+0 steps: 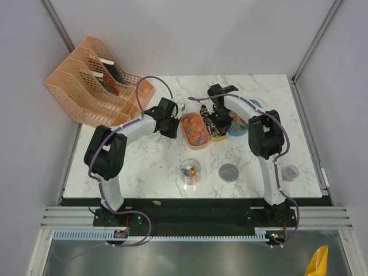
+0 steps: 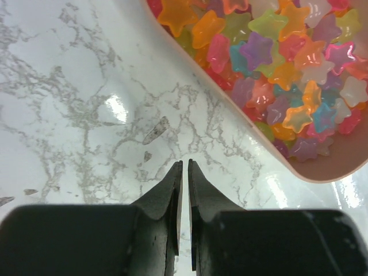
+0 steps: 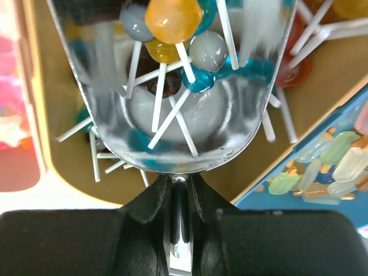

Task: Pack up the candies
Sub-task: Scoop the fake candies from the storage box.

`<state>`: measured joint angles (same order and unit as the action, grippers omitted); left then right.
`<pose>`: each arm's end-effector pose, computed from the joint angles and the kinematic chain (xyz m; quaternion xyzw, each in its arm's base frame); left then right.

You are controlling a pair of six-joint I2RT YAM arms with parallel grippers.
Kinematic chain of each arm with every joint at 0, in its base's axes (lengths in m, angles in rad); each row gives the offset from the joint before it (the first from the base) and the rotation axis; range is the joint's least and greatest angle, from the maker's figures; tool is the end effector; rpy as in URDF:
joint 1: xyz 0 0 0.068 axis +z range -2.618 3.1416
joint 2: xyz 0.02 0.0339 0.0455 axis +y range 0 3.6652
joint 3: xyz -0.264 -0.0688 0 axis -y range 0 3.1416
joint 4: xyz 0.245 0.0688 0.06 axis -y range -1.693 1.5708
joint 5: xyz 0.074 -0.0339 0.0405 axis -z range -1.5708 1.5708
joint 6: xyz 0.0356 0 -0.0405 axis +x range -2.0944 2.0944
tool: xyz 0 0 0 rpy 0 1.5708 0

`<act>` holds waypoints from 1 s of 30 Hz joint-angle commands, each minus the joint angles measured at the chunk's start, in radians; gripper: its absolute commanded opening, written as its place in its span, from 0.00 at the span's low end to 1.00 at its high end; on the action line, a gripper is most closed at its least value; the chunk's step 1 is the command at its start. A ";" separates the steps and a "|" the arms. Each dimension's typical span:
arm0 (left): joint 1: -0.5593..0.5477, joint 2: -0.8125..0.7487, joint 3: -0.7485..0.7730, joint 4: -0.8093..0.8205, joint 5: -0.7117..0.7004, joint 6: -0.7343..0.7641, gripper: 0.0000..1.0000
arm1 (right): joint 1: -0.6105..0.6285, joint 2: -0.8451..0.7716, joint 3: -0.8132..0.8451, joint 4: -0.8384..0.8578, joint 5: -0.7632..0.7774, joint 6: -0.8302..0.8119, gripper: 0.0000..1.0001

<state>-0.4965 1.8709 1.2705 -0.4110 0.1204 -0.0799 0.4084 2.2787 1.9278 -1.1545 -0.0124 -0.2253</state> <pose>0.3427 -0.1905 0.1841 0.2147 0.9352 -0.1338 0.2478 0.4124 0.1789 0.1768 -0.3116 0.9496 0.0092 0.0320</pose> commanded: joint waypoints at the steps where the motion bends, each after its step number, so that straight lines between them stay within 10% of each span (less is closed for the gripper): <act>1: 0.022 -0.067 0.046 -0.020 -0.033 0.078 0.14 | 0.004 -0.102 -0.055 0.084 -0.058 -0.012 0.00; 14: 0.058 -0.131 0.062 -0.072 -0.030 0.166 0.15 | -0.008 -0.323 -0.262 0.266 -0.081 0.003 0.00; 30: 0.217 -0.286 0.021 -0.107 0.027 0.138 0.15 | 0.113 -0.642 -0.397 -0.053 0.037 -0.508 0.00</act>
<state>-0.3214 1.6619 1.2972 -0.5240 0.1169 0.0624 0.4561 1.7164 1.5665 -1.1427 -0.0368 -0.6052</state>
